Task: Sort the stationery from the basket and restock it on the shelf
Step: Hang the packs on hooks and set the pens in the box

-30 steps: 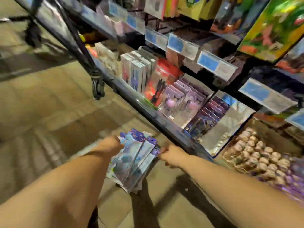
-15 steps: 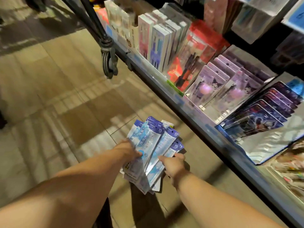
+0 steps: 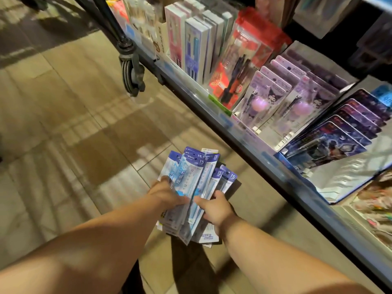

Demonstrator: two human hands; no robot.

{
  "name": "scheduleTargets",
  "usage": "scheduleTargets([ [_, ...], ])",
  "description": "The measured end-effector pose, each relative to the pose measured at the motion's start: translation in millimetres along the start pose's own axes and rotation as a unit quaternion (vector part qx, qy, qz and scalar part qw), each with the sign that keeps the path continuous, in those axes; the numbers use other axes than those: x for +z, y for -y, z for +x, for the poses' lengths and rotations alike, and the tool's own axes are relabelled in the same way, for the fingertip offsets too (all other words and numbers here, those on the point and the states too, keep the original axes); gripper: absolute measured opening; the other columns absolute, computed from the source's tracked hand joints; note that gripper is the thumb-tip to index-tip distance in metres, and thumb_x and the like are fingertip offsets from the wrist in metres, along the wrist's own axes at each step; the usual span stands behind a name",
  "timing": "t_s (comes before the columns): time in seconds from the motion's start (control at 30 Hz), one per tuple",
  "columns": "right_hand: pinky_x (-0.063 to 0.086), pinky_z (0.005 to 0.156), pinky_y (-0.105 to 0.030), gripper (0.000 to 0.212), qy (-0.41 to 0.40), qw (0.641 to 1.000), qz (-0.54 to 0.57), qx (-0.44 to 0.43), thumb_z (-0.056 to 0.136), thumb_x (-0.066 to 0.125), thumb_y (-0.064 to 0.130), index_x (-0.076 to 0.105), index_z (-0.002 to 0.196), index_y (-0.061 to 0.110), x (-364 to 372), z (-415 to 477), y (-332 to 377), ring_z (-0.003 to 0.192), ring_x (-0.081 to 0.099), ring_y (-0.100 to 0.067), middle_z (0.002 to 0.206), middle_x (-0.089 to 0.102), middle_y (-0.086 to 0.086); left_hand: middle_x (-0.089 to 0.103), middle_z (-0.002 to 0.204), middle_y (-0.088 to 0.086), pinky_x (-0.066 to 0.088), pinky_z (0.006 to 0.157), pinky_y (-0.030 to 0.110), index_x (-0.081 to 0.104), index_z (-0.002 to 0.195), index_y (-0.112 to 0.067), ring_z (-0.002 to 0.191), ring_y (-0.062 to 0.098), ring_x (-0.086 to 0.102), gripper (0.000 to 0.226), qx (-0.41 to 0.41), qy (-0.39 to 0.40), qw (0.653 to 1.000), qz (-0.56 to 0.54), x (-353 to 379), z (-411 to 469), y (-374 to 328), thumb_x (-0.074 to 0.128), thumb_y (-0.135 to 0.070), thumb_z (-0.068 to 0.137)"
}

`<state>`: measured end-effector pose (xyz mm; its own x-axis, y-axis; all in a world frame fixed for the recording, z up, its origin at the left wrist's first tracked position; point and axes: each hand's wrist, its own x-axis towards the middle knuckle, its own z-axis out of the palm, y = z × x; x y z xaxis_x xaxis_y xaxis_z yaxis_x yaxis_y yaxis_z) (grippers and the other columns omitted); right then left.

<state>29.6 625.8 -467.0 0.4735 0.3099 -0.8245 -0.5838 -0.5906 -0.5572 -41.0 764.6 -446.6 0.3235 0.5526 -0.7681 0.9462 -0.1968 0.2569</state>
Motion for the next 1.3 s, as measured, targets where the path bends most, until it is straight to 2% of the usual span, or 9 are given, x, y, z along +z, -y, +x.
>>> scheduleTargets([
  [0.23,0.044,0.066,-0.026,0.014,0.023,0.999,-0.033,-0.016,0.087,0.066,0.02,0.056,0.096,0.021,6,-6,9,0.071,0.054,-0.011,0.085,0.059,0.002,0.043,0.129,0.006,0.052,0.094,0.041,0.037,0.131,-0.02,0.117,0.027,0.053,0.077,-0.002,-0.015,1.0,-0.014,5,-4,-4,0.082,-0.041,0.073],
  [0.33,0.054,0.079,-0.037,0.062,0.026,0.998,-0.06,-0.02,0.067,0.072,0.041,0.054,0.121,0.016,10,5,4,0.093,0.062,-0.019,0.112,0.063,-0.003,0.044,0.121,0.003,0.055,0.089,0.041,0.037,0.128,-0.021,0.112,0.026,0.055,0.072,0.002,-0.025,1.0,-0.006,6,-7,-5,0.081,-0.04,0.074],
  [0.47,0.055,0.088,-0.042,0.026,-0.001,0.998,-0.055,-0.023,0.075,0.069,0.018,0.059,0.098,0.023,9,11,2,0.098,0.066,-0.027,0.113,0.066,-0.01,0.047,0.125,0.007,0.05,0.092,0.038,0.04,0.13,-0.017,0.115,0.028,0.053,0.069,0.04,-0.065,0.996,0.048,8,-10,-9,0.077,-0.041,0.077],
  [0.67,0.056,0.086,-0.049,0.027,-0.026,0.999,-0.006,-0.026,0.077,0.056,0.013,0.059,0.101,0.025,5,3,6,0.095,0.066,-0.029,0.109,0.066,-0.009,0.055,0.101,0.003,0.045,0.066,0.032,0.042,0.112,-0.019,0.089,0.023,0.057,0.037,0.037,-0.031,0.999,-0.021,6,-19,-19,0.066,-0.037,0.09],
  [0.83,0.05,0.096,-0.043,0.034,-0.077,0.995,0.017,-0.064,0.088,0.053,0.007,0.057,0.12,0.017,-10,-19,17,0.107,0.061,-0.031,0.12,0.064,-0.008,0.061,0.111,0.008,0.049,0.072,0.03,0.046,0.114,-0.019,0.095,0.029,0.062,0.037,0.041,-0.013,0.995,-0.088,-4,-20,-17,0.069,-0.032,0.087],
  [0.97,0.054,0.084,-0.043,0.051,-0.04,0.987,0.106,-0.112,0.071,0.054,0.014,0.058,0.121,0.004,-25,-46,34,0.096,0.067,-0.032,0.11,0.069,-0.014,0.072,0.1,0.014,0.058,0.081,0.045,0.061,0.107,-0.014,0.087,0.031,0.069,0.038,0.061,0.046,0.942,-0.327,-7,-28,-17,0.08,-0.02,0.075],
  [1.1,0.058,0.057,-0.028,0.027,0.018,0.98,0.148,-0.131,0.092,0.043,-0.006,0.061,0.098,0.012,-43,-69,52,0.065,0.07,-0.016,0.083,0.071,-0.008,0.074,0.087,0.015,0.057,0.077,0.031,0.061,0.114,0.004,0.077,0.023,0.069,0.036,0.116,0.176,0.859,-0.466,-13,-58,-37,0.072,-0.005,0.08],
  [1.2,0.056,0.085,-0.045,0.014,-0.005,0.98,0.105,-0.168,0.092,0.056,0.018,0.06,0.105,0.023,-55,-86,62,0.092,0.069,-0.026,0.104,0.071,-0.009,0.074,0.081,0.004,0.056,0.067,0.017,0.062,0.111,-0.006,0.072,0.012,0.069,0.027,0.182,0.178,0.823,-0.507,-17,-90,-54,0.064,0.003,0.086],
  [1.3,0.052,0.091,-0.051,0.014,-0.002,0.977,0.07,-0.204,0.089,0.061,0.025,0.056,0.102,0.03,-72,-107,72,0.099,0.068,-0.028,0.109,0.068,-0.009,0.073,0.068,0.001,0.053,0.051,0.02,0.061,0.107,-0.01,0.056,0.011,0.068,0.018,0.2,0.152,0.824,-0.509,-20,-126,-67,0.058,0.001,0.093],
])
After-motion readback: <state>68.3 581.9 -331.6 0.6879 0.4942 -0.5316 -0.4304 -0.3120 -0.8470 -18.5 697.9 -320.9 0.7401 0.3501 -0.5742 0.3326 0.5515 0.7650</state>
